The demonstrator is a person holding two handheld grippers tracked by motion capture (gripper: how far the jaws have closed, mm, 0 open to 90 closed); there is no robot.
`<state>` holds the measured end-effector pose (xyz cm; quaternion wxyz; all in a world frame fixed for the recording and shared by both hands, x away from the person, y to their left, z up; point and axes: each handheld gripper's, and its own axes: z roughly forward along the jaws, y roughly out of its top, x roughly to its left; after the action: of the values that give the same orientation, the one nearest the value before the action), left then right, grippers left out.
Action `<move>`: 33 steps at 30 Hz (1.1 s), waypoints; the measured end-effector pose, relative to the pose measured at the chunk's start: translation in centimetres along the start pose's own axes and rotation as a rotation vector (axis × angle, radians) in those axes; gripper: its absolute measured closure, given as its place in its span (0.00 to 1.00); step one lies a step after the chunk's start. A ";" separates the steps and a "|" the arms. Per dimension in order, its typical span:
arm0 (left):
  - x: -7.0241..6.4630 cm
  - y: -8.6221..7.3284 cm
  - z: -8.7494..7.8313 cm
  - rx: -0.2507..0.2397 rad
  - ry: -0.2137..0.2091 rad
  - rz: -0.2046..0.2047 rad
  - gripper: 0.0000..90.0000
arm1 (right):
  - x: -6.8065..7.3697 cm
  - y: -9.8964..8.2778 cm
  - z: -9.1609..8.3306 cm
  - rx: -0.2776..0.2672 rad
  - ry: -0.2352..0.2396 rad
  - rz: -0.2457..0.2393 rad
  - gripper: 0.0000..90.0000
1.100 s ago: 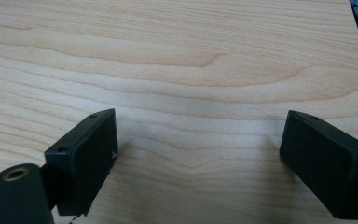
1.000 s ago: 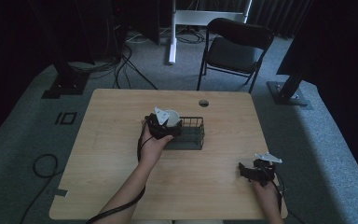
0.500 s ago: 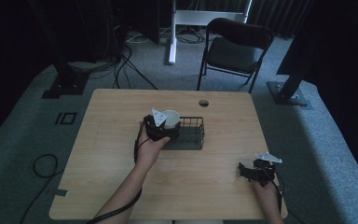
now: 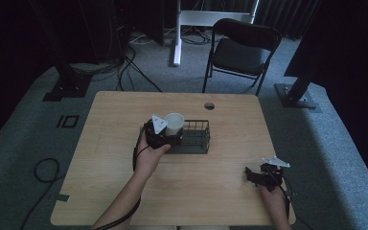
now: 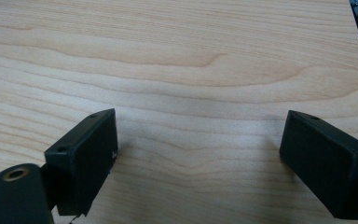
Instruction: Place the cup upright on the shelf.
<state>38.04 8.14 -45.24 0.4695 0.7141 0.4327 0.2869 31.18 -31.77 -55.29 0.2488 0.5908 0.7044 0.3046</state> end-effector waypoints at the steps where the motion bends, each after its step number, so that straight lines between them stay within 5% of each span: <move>1: 0.0 0.0 -0.1 0.002 -0.004 0.003 0.10 | 0.0 0.0 0.0 0.000 0.000 0.000 0.12; 23: 0.7 -1.9 -4.0 -0.040 -0.008 0.010 0.10 | 0.0 0.0 0.0 0.000 0.000 0.002 0.12; 33: 0.7 -3.6 -5.6 -0.046 -0.050 0.018 0.10 | 0.0 0.0 0.0 0.001 0.000 0.001 0.12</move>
<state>32.52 11.85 -46.32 0.4940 0.7138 0.4077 0.2832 31.18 -31.76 -55.28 0.2483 0.5913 0.7042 0.3046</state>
